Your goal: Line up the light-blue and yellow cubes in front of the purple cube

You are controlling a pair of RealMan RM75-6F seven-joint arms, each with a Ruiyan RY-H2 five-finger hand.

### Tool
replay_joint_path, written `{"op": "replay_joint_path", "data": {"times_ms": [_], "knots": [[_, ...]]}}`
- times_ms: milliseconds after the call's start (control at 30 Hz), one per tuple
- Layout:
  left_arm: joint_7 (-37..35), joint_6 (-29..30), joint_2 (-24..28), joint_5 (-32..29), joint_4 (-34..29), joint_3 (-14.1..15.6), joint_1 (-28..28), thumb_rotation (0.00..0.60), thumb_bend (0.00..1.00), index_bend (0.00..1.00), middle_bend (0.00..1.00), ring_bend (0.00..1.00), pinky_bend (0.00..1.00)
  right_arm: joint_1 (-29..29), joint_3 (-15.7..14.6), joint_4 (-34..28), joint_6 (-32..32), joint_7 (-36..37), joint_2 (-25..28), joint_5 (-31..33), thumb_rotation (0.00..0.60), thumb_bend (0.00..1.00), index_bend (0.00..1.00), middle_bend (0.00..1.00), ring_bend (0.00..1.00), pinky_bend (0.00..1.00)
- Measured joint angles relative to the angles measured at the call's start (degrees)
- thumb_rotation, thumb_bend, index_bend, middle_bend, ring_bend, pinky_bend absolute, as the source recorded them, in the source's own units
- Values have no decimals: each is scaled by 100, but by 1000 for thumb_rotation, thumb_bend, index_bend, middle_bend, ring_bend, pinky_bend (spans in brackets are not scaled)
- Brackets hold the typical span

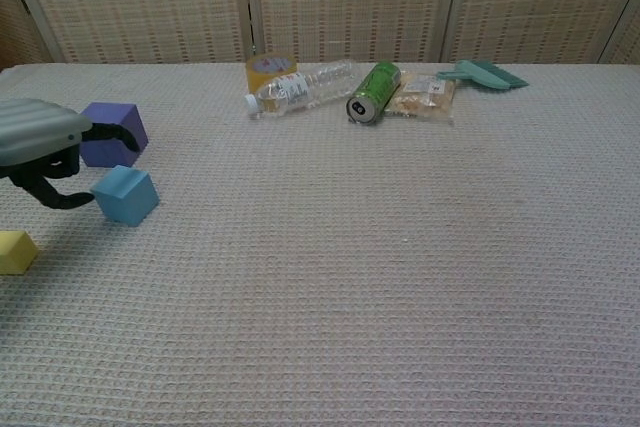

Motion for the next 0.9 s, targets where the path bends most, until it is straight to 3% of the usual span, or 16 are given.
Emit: {"op": "replay_joint_path", "data": {"times_ms": [500, 900], "knots": [[21, -80, -317, -179, 429, 87, -222, 600, 362, 294, 1000, 1000, 1000, -39, -14, -10, 69, 91, 63, 29, 600, 1, 0, 0, 0, 0], [-253, -1, -484, -102, 753, 154, -268, 600, 366, 446, 1000, 1000, 1000, -42, -31, -16, 71, 64, 58, 33, 600, 1, 0, 0, 0, 0]]}}
